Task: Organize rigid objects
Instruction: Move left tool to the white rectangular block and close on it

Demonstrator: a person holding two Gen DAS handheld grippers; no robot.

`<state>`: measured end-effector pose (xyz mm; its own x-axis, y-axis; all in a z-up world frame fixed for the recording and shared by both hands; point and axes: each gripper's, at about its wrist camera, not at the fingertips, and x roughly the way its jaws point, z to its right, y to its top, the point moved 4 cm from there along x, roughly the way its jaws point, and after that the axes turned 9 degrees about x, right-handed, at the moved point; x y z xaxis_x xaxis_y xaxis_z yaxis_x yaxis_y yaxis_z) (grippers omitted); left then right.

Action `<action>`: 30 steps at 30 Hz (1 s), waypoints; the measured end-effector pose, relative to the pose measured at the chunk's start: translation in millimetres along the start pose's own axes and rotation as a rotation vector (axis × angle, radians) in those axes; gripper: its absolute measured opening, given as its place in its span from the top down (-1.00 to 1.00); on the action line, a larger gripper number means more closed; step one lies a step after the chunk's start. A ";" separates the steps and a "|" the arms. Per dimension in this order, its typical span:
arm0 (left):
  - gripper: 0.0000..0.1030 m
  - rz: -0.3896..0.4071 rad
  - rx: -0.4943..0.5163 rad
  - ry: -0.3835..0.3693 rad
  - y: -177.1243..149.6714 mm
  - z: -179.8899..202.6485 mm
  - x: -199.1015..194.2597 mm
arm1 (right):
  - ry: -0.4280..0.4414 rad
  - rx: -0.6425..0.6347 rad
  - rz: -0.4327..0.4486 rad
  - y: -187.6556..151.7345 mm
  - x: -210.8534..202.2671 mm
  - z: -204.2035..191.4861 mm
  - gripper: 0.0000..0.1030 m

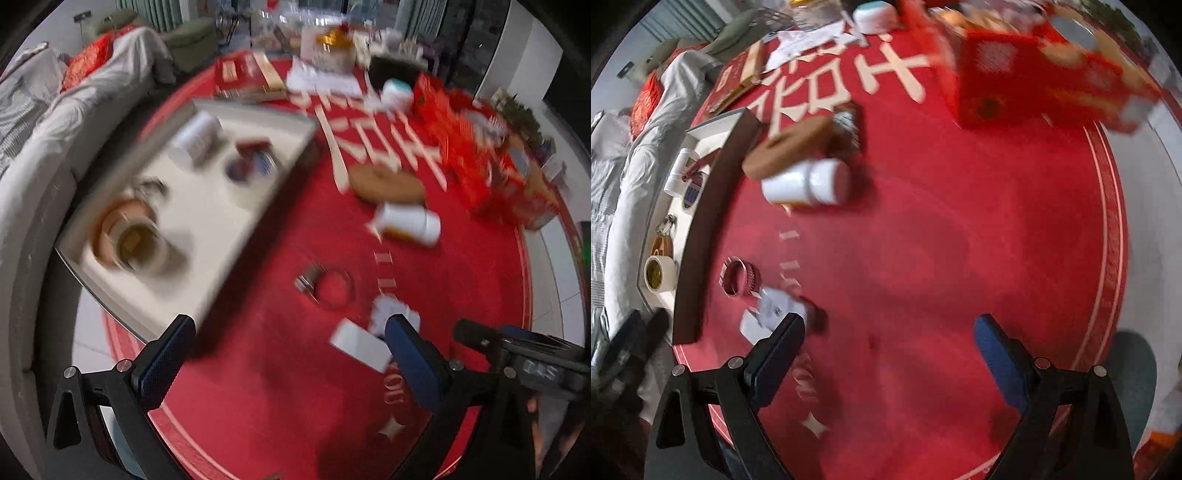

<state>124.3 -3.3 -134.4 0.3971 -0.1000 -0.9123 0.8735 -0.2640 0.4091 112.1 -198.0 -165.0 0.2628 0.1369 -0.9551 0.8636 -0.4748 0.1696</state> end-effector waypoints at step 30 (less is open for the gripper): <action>-0.06 -0.013 0.409 -0.138 -20.7 59.7 36.4 | 0.050 -0.003 0.004 -24.9 -25.4 30.8 -0.82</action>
<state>103.9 -58.7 -177.1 0.3209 -0.2146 -0.9225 0.6837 -0.6215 0.3824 70.7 -216.5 -152.5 0.2874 0.1779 -0.9411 0.8638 -0.4727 0.1744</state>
